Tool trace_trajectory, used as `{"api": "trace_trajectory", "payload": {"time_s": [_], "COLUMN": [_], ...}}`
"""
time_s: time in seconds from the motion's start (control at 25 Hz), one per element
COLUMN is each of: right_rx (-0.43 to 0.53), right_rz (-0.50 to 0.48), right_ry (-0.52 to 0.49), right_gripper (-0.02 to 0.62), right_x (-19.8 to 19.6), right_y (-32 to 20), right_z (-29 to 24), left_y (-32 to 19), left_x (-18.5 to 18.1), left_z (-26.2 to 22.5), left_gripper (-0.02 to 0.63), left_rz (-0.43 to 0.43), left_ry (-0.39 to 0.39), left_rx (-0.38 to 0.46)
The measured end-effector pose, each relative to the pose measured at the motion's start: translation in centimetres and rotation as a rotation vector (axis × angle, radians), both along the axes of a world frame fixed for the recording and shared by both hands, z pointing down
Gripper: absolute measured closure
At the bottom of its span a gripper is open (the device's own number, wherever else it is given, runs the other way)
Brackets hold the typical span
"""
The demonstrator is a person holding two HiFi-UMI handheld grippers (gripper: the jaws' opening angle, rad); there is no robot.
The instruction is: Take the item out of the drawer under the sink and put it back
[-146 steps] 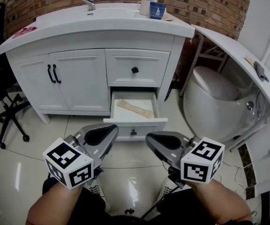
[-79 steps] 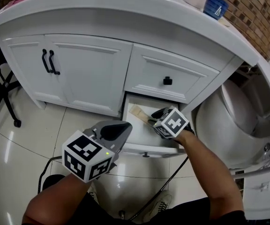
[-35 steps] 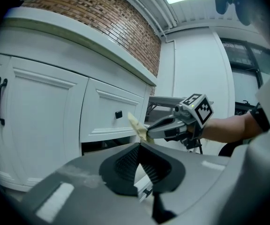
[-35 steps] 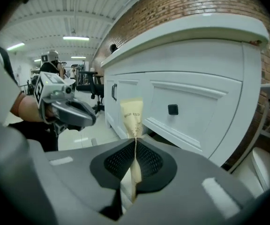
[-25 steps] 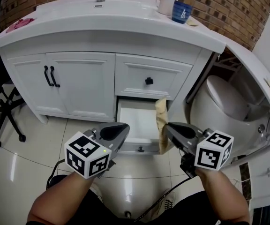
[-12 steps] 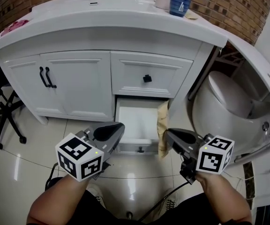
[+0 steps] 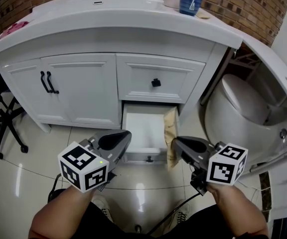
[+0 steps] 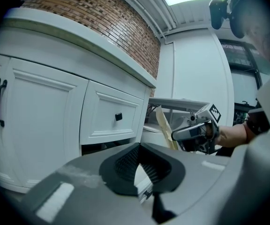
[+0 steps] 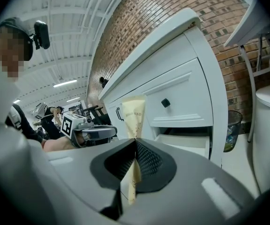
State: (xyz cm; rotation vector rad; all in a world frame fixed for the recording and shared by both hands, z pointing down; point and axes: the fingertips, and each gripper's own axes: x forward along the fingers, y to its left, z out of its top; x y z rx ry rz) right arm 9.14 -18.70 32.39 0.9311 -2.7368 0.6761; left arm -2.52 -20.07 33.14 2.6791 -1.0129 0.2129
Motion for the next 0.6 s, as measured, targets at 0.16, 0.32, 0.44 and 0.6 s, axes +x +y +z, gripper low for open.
{"api": "trace_trajectory", "payload": {"time_s": [0.16, 0.32, 0.44, 0.6], "right_rx": [0.006, 0.010, 0.012, 0.012], "right_rz": [0.001, 0.000, 0.000, 0.003], "right_ry": [0.006, 0.016, 0.020, 0.021], "right_gripper": [0.586, 0.586, 0.585, 0.586], "right_x": [0.01, -0.01, -0.04, -0.05], "right_y": [-0.08, -0.01, -0.01, 0.00], "right_z": [0.01, 0.08, 0.07, 0.03], "left_y": [-0.07, -0.10, -0.10, 0.01], "left_x": [-0.25, -0.40, -0.48, -0.44], "left_z": [0.01, 0.00, -0.12, -0.20], "left_gripper": [0.600, 0.600, 0.600, 0.600], "left_rz": [-0.011, -0.016, -0.017, -0.015], "left_ry": [0.000, 0.000, 0.003, 0.006], "left_rx": [0.001, -0.002, -0.002, -0.002]}}
